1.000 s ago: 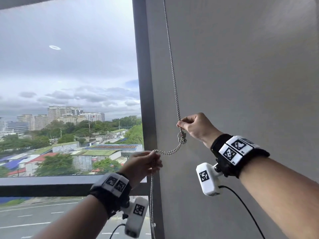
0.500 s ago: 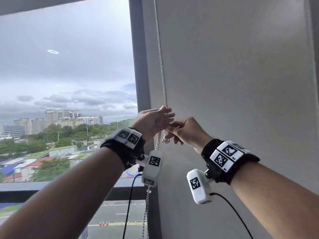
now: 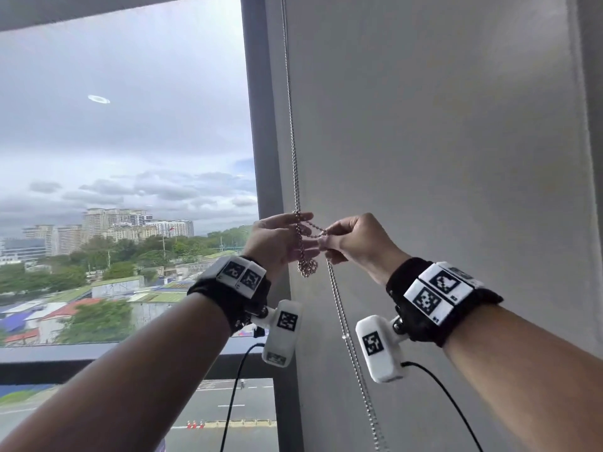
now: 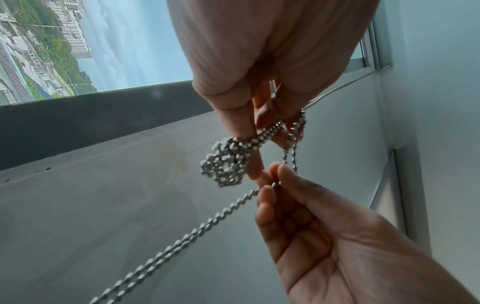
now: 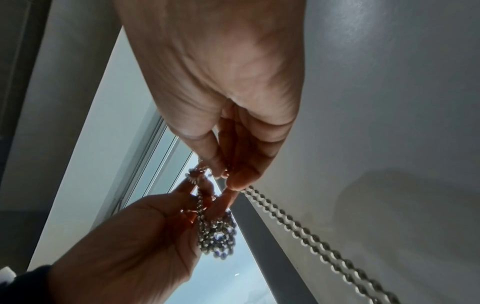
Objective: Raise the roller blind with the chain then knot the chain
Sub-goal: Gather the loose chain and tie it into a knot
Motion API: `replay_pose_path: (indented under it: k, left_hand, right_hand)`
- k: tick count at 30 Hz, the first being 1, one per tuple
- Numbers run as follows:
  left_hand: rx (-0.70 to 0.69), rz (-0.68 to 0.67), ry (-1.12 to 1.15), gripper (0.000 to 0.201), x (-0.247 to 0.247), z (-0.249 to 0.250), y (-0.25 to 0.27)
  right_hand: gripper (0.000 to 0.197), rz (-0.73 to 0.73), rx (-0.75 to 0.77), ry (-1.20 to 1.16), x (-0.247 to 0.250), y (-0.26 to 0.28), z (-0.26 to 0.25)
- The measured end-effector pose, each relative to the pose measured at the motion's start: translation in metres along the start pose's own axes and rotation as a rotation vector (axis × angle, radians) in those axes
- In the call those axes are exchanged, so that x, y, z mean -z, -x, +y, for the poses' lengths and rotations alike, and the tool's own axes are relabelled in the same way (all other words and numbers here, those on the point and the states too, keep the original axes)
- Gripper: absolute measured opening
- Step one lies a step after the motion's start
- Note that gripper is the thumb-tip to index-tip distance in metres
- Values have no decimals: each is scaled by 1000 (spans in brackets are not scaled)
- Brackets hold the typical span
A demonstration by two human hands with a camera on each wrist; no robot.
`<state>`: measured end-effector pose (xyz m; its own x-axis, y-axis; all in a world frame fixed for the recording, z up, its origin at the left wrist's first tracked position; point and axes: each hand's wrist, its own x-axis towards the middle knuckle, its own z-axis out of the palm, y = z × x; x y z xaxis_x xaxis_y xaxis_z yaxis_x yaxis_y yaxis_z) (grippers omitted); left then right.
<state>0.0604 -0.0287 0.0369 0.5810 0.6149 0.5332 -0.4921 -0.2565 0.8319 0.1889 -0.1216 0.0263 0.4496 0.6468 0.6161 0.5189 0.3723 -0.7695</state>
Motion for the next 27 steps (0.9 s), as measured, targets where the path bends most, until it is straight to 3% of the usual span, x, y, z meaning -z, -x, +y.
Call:
replay_pose_path:
  k: [4,8,14,22,27]
  left_hand:
    - [-1,12,-33,28,-3,0,8]
    - [103,-24,-52,54,-4,-5,6]
    - [141,-48,-126,62,-6,-6,8]
    - [110,-3,-120,41,11,-10,7]
    - [81,-38,-60,32,27,-2,7]
  right_hand:
    - [6,82,63,49,-2,-9,-6]
    - [7,51,31,-87,-8,-14,-16]
    - [12,-40,-107,-313,-16,-7,-27]
    - [13,-285,-210,-424,-16,4,-20]
    - [18,-433,-213,-325,-16,15,-21]
